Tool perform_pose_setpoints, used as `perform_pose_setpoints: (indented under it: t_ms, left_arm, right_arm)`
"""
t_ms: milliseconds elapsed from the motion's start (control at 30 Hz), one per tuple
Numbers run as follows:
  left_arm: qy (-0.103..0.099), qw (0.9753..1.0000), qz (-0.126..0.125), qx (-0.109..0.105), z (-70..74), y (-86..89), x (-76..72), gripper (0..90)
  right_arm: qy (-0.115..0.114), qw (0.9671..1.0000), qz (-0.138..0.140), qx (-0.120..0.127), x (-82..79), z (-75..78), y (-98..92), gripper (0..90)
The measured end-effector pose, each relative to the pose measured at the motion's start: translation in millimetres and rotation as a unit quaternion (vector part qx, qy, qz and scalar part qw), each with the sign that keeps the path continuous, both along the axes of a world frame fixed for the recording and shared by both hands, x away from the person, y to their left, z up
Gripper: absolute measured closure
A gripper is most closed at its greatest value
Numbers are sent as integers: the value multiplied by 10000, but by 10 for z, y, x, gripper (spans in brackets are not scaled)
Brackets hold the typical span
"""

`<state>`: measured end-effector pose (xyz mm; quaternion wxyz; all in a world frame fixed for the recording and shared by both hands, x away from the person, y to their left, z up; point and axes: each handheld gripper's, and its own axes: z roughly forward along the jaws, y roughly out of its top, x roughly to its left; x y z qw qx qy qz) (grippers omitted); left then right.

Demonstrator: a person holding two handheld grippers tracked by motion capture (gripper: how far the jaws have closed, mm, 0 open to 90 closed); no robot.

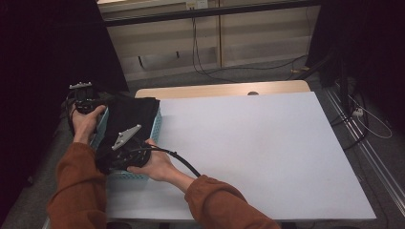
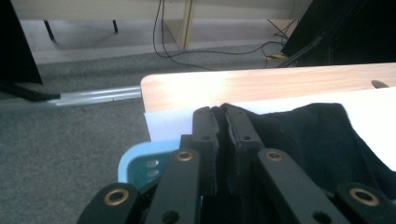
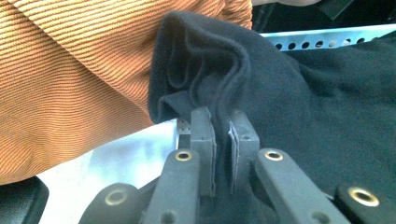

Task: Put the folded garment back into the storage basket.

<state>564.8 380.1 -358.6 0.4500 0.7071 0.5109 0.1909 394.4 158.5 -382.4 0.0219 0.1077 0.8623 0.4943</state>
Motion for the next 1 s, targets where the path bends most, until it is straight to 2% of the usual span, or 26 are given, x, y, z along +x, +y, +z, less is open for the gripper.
perform_pose_setpoints:
  t_ms: [133,233,300,500,700,867,1000]
  left_arm:
    - [63,10000,-31,27,-38,-14,5,836]
    - [13,10000,-58,42,-55,-38,11,836]
    - [78,9998,-117,171,-78,-64,19,836]
    - [160,9998,-14,125,-132,-49,17,835]
    - [282,9993,84,217,-193,-5,26,835]
    - [295,9989,109,347,-223,-11,42,834]
    - [300,9988,124,371,-233,-28,52,832]
  right_arm:
    - [28,10000,6,-45,12,-45,23,834]
    - [40,10000,20,-83,18,-75,43,834]
    - [61,9999,6,-100,30,-91,47,834]
    - [75,9999,18,-137,32,-116,59,834]
    - [89,9998,69,-192,48,-155,76,833]
    - [83,9997,92,-224,63,-167,93,833]
    - [126,9996,84,-247,75,-176,109,833]
